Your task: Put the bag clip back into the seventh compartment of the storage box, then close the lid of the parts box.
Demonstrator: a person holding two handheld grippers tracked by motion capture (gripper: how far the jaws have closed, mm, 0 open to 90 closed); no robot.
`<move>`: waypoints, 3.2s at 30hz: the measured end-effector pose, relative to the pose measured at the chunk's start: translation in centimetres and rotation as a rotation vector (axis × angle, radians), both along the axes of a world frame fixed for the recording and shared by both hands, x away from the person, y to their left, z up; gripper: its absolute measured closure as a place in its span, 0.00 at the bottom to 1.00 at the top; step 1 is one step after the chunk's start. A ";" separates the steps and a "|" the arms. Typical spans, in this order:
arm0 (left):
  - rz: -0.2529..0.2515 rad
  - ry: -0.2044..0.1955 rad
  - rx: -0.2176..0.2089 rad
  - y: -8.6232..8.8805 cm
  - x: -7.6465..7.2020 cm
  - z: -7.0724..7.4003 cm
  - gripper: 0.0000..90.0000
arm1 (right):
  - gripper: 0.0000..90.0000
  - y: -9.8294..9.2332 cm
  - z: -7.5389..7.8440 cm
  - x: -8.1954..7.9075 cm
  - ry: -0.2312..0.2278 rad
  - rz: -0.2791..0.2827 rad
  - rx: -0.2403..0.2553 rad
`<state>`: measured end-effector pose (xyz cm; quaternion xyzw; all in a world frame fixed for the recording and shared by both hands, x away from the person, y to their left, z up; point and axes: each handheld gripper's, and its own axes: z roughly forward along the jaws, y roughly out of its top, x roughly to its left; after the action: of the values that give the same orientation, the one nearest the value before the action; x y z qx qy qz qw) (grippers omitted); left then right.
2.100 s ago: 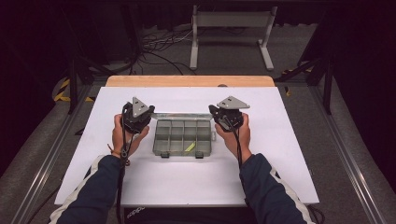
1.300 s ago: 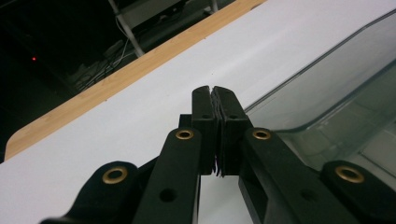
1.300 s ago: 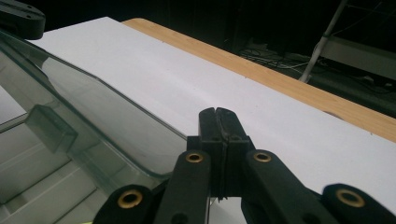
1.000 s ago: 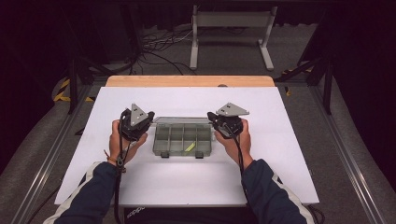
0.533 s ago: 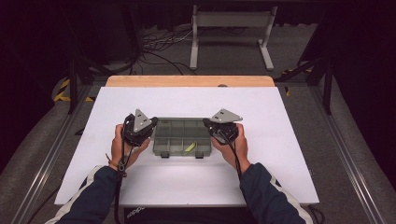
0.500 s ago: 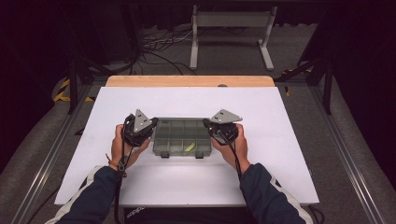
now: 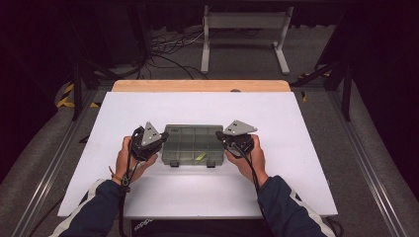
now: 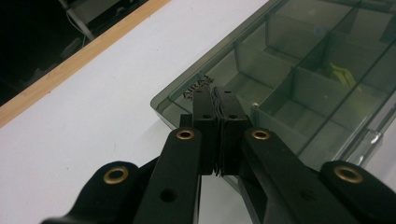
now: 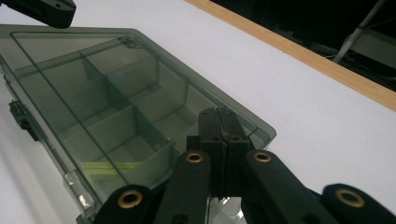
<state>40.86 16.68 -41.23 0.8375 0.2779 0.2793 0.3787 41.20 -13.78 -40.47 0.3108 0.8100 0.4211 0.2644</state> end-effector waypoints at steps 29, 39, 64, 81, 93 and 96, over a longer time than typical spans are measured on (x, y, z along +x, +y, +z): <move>-0.120 0.017 0.043 0.6 -1.7 -1.3 0.98 | 1.00 -0.7 -1.4 -1.6 0.033 0.091 -0.052; -0.127 0.012 0.031 1.1 -2.0 -1.7 0.99 | 1.00 -0.7 -1.8 -1.9 0.037 0.106 -0.060; -0.183 0.027 -0.051 1.5 -1.9 -2.9 1.00 | 0.97 -1.3 -2.8 -2.8 0.007 0.148 -0.037; -0.183 0.009 -0.032 1.4 -1.9 -2.8 0.99 | 0.93 -1.3 -2.6 -2.8 0.005 0.150 -0.045; -0.216 -0.065 -0.068 2.0 -2.5 -1.9 0.78 | 0.69 -1.7 -1.3 -3.0 -0.052 0.152 0.016; -0.218 -0.069 -0.075 2.1 -2.7 -1.7 0.71 | 0.67 -1.7 -1.0 -3.1 -0.067 0.147 0.017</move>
<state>38.18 18.79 -42.95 0.8378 0.1822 0.2547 0.4472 38.09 -15.48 -41.51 0.2383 0.8179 0.4563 0.2569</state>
